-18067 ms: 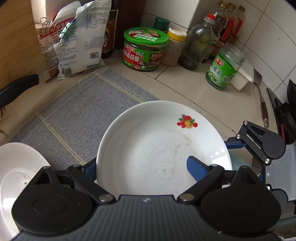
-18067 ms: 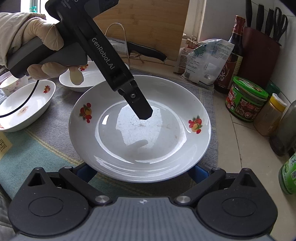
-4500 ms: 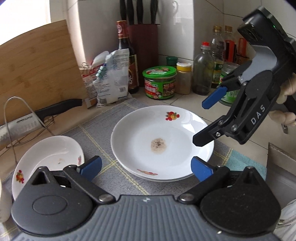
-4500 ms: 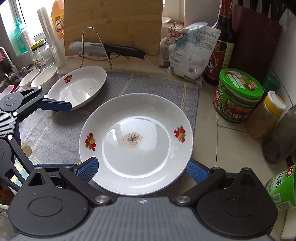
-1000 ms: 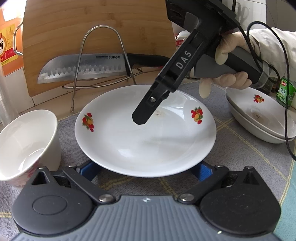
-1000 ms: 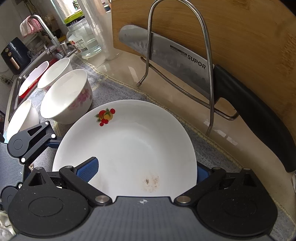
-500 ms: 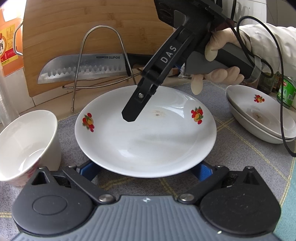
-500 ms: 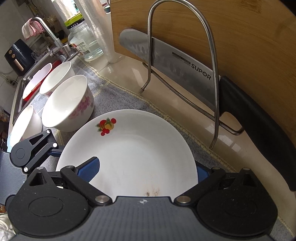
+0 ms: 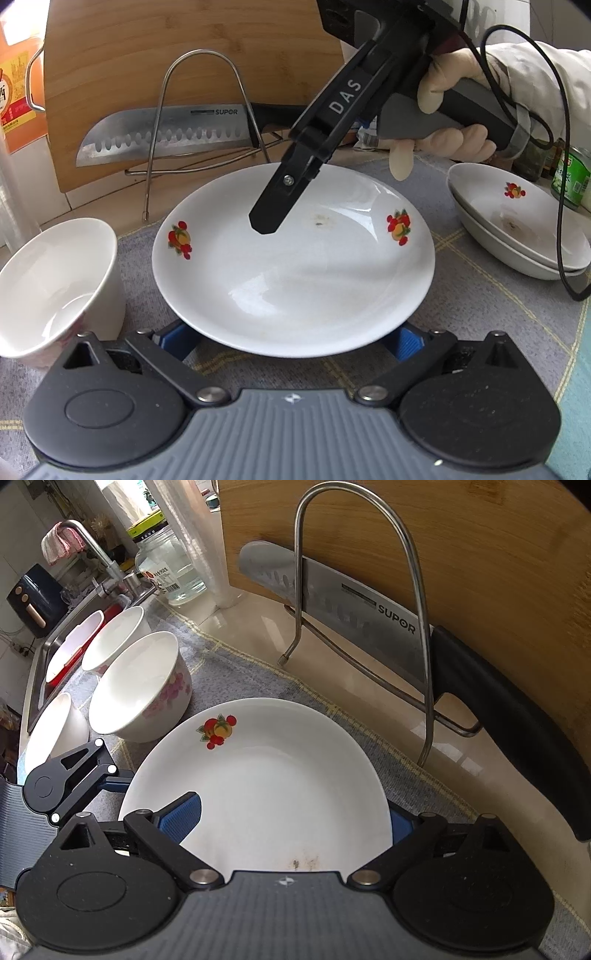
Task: Organize plates and bowls
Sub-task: 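Lift the flower-print plate with the right gripper and carry it toward the stack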
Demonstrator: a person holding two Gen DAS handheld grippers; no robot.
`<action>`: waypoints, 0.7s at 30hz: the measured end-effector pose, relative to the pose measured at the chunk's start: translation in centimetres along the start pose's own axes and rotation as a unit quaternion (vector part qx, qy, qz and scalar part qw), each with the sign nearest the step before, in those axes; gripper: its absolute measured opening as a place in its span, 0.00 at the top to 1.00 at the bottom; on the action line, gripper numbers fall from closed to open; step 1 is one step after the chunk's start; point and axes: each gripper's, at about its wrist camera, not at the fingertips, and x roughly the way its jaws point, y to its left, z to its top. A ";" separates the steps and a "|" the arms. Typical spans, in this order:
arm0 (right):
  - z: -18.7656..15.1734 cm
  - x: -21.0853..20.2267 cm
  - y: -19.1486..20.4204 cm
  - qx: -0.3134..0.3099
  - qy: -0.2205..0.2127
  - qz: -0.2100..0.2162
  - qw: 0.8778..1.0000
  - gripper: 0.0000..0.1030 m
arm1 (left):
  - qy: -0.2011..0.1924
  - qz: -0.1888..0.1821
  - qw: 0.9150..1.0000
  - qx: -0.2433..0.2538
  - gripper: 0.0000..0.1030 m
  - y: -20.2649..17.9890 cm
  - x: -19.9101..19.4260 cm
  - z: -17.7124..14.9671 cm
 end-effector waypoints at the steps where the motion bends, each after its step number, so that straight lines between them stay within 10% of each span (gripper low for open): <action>1: -0.1 -0.1 0.1 0.000 0.000 -0.001 1.000 0.02 | 0.001 0.000 1.000 0.001 0.02 -0.1 0.0 0.0; 21: -2.8 -3.3 3.0 0.008 -0.022 0.000 1.000 0.02 | 0.008 -0.018 1.000 0.000 0.02 -1.8 -3.6 0.8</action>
